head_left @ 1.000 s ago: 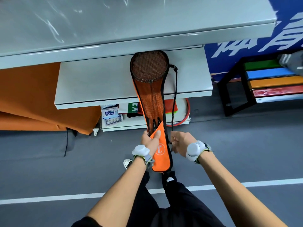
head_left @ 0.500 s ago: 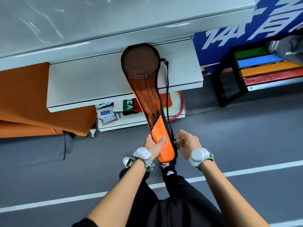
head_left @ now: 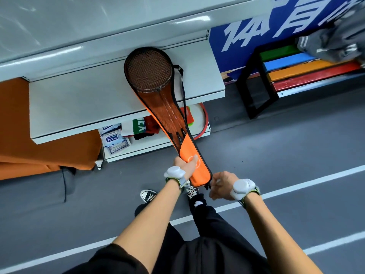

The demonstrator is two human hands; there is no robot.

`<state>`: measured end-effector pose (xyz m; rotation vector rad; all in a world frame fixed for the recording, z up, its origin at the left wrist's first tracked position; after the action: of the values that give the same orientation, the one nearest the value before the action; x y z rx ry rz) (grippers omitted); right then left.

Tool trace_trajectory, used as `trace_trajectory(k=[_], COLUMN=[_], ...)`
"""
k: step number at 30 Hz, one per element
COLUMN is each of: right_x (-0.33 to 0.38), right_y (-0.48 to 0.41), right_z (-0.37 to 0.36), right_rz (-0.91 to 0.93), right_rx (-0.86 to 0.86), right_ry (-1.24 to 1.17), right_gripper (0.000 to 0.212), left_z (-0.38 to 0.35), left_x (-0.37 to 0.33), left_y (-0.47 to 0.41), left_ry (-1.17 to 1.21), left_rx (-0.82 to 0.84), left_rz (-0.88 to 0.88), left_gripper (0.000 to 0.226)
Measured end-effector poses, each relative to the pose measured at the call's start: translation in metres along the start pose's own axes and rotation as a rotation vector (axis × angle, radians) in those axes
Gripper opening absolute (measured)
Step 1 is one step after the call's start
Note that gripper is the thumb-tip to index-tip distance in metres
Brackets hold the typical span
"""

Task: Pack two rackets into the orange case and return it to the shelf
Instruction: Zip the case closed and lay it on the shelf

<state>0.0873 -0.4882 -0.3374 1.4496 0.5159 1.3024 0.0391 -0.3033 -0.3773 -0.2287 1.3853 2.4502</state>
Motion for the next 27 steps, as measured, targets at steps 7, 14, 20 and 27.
trace_trajectory(k=[7, 14, 20, 27], right_x=[0.010, 0.077, 0.110, 0.126], right_y=[-0.024, -0.052, -0.074, -0.098], right_z=[0.036, 0.026, -0.001, -0.013], right_rz=[-0.005, 0.124, 0.159, 0.047], right_rx=[-0.151, -0.194, -0.235, -0.282], right_ry=[0.031, -0.099, -0.137, -0.050], right_gripper=[0.035, 0.090, 0.107, 0.098], left_z=[0.005, 0.033, 0.057, 0.128], left_x=[0.005, 0.006, 0.002, -0.029], left_y=[-0.018, -0.034, -0.062, -0.112], left_ry=[0.235, 0.477, 0.436, 0.141], left_rx=[0.148, 0.211, 0.176, -0.107], left_rz=[-0.027, -0.010, -0.056, -0.180], left_gripper=[0.075, 0.066, 0.046, 0.066])
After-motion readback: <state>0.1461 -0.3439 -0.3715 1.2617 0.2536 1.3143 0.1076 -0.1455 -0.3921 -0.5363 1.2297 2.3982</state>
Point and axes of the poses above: each hand's wrist, its own y-axis away from the middle knuckle, its own z-axis out of the back of the hand, x = y × z, the point moved 9 cm from there along -y, towards the middle knuckle, and after that the axes turned 14 degrees about -y, right-handed, at the moved point
